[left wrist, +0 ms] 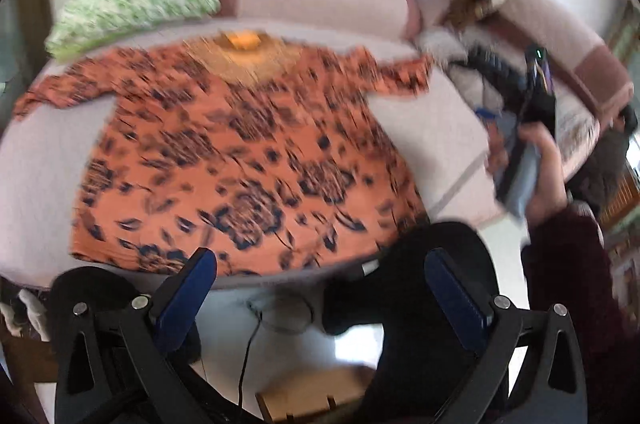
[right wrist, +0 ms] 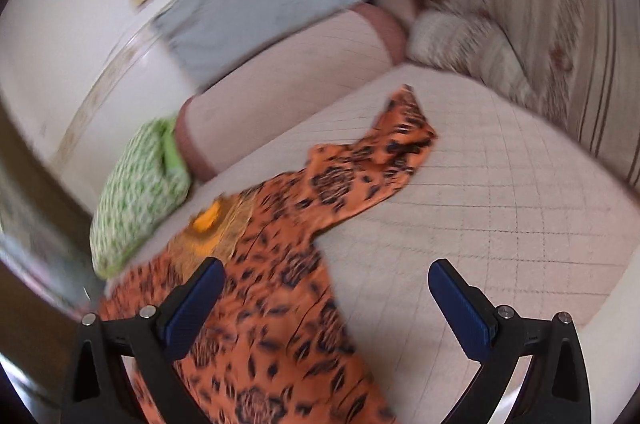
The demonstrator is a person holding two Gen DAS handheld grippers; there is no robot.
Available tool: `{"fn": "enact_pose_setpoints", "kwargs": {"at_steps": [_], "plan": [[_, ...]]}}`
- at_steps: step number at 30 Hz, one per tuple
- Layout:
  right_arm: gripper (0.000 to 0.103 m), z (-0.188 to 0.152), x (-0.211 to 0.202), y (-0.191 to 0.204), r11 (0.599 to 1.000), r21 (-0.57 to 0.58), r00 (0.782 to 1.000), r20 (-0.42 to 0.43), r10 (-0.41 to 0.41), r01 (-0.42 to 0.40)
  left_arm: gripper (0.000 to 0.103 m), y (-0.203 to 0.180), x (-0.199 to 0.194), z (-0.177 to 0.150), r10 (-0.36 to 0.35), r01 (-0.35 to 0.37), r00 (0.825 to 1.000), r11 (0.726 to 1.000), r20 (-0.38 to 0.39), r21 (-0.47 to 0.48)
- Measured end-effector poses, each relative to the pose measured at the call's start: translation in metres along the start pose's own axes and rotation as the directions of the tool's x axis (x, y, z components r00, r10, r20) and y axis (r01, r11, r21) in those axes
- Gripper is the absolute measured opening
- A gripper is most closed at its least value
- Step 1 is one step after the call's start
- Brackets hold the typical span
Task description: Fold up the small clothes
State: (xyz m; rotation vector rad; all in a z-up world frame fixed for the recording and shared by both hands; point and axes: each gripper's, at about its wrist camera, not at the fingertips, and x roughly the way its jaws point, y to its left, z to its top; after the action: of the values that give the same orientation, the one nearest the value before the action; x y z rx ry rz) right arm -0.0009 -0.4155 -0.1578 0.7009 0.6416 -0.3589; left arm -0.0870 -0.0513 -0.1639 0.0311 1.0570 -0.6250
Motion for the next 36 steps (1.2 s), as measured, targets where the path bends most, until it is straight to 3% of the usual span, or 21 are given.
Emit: {"fn": "enact_pose_setpoints", "kwargs": {"at_steps": [4, 7, 11, 15, 17, 20, 25, 26, 27, 30, 33, 36], "plan": [[0.102, 0.034, 0.047, -0.055, 0.984, 0.176, 0.998, -0.055, 0.035, -0.025, 0.103, 0.016, 0.030, 0.030, 0.041, -0.041, 0.999, 0.999, -0.015, -0.008], [0.101, 0.054, 0.086, -0.081, 0.961, 0.270, 0.993, -0.078, 0.086, -0.062, 0.103, 0.033, 0.056, 0.072, 0.163, -0.162, 0.985, 0.987, 0.052, -0.023], [0.096, 0.080, 0.145, -0.116, 0.914, 0.399, 0.990, -0.076, 0.119, -0.079, 0.103, 0.058, 0.103, 0.139, 0.360, -0.357, 0.924, 0.933, 0.126, -0.046], [0.095, 0.105, 0.179, -0.127, 0.887, 0.448, 0.989, -0.031, 0.141, -0.113, 0.103, 0.084, 0.149, 0.183, 0.468, -0.454, 0.867, 0.884, 0.172, -0.116], [0.095, 0.119, 0.191, -0.123, 0.887, 0.447, 0.990, -0.010, 0.138, -0.119, 0.103, 0.097, 0.174, 0.200, 0.500, -0.481, 0.851, 0.865, 0.160, -0.144], [0.092, 0.136, 0.209, -0.118, 0.897, 0.438, 0.998, -0.011, 0.061, -0.050, 0.103, 0.114, 0.207, 0.215, 0.538, -0.511, 0.831, 0.839, 0.143, -0.186], [0.076, 0.152, 0.233, -0.122, 0.903, 0.422, 0.997, -0.038, -0.074, 0.083, 0.103, 0.128, 0.235, 0.209, 0.595, -0.573, 0.790, 0.803, 0.148, -0.166], [0.063, 0.156, 0.235, -0.118, 0.914, 0.391, 0.995, -0.040, -0.096, 0.104, 0.103, 0.131, 0.240, 0.208, 0.603, -0.584, 0.786, 0.797, 0.135, -0.157], [0.027, 0.160, 0.236, -0.112, 0.930, 0.343, 0.991, -0.053, -0.120, 0.131, 0.103, 0.137, 0.245, 0.207, 0.608, -0.592, 0.788, 0.792, 0.098, -0.150], [0.023, 0.163, 0.229, -0.095, 0.952, 0.282, 0.993, -0.050, -0.111, 0.121, 0.103, 0.146, 0.241, 0.208, 0.582, -0.564, 0.810, 0.806, 0.073, -0.181], [0.022, 0.166, 0.211, -0.068, 0.964, 0.264, 1.000, -0.018, -0.015, 0.019, 0.103, 0.151, 0.221, 0.213, 0.585, -0.556, 0.803, 0.803, 0.108, -0.215], [0.022, 0.165, 0.198, -0.022, 0.964, 0.239, 0.992, -0.027, 0.125, -0.116, 0.103, 0.163, 0.199, 0.219, 0.596, -0.550, 0.791, 0.791, 0.137, -0.266]]}}
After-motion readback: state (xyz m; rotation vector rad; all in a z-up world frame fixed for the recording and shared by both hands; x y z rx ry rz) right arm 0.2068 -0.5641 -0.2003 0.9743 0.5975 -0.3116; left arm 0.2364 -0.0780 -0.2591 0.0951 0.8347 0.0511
